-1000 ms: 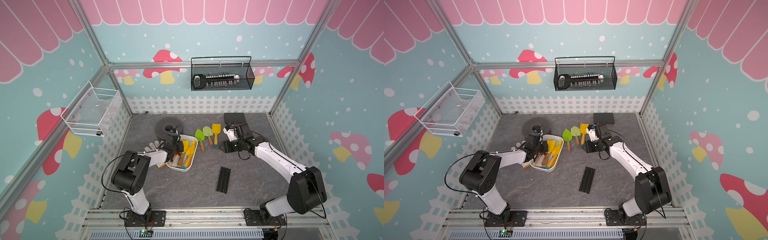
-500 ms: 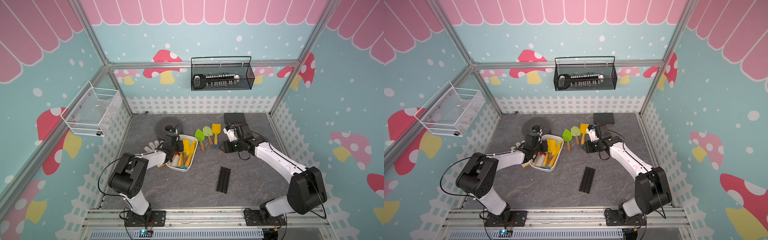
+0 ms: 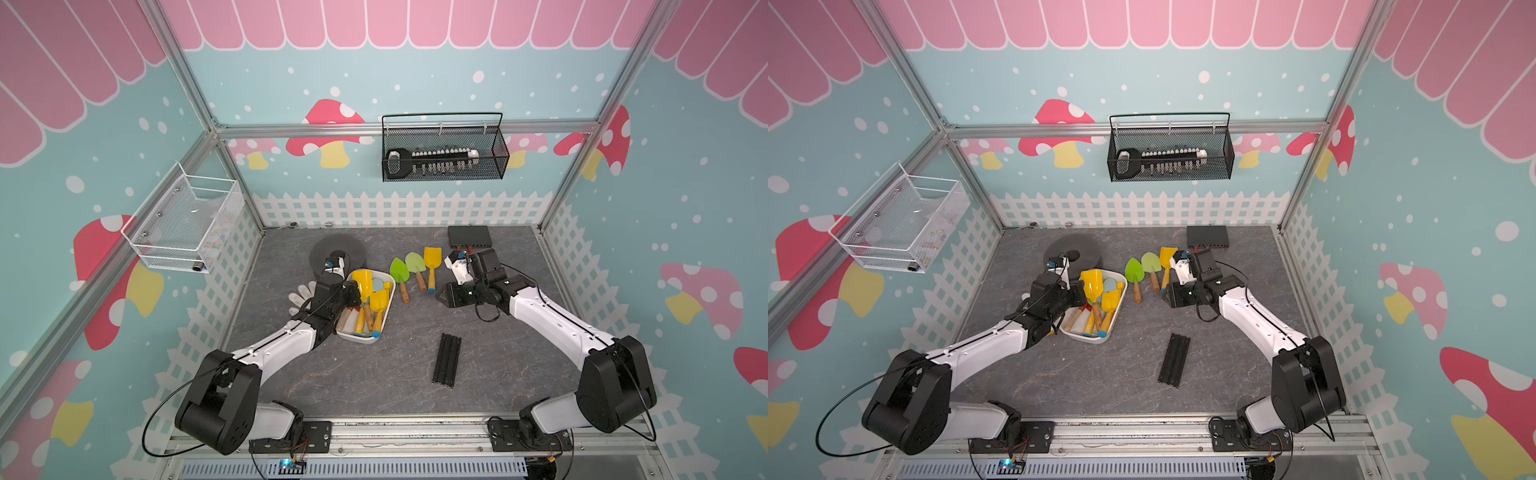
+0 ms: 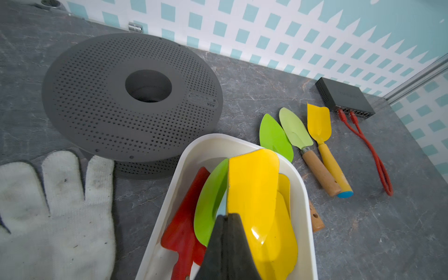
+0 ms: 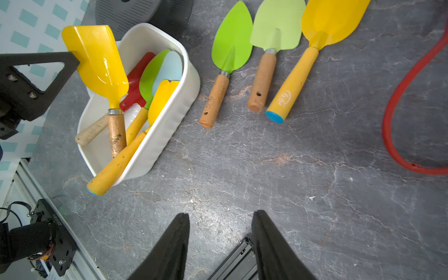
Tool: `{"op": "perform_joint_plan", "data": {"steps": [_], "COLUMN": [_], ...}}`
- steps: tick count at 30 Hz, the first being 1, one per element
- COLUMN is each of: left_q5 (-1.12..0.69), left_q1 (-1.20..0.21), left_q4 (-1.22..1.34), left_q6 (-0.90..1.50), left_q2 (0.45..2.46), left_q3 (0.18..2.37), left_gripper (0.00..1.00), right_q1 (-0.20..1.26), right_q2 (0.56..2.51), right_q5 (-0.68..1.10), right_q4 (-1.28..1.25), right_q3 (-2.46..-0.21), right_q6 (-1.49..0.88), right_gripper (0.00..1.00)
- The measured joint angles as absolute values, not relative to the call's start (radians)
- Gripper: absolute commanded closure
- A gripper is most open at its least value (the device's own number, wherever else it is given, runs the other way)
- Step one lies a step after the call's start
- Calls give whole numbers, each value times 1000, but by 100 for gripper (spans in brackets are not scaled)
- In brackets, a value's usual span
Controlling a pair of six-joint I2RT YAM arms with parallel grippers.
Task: Take the shovel out of the storage box
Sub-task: Pick up the shovel from the storage box, then place the shovel at the center of the board.
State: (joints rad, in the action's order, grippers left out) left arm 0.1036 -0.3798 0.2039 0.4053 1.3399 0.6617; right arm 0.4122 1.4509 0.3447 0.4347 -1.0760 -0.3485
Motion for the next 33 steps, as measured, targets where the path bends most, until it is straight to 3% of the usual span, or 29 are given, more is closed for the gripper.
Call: {"op": "perform_joint_plan", "data": {"steps": [7,12,33], "left_q5": [185,220,241], "left_q1": [-400,-403,-469], "left_q4": [223,229,180], "left_q6": [414,417,493], "left_q2": [1220,1176,1033], "left_q3": [610,600,601], "left_gripper": [100,100,100], "right_q1": [492,560,807], "right_q2": [1437,1451,1637], "right_q5": [354,359,293], "right_q4": [399,380,375], "right_q3": [-1076,-1091,-1320], "right_q6": [-339,-341,-471], "right_gripper": [49,42,43]}}
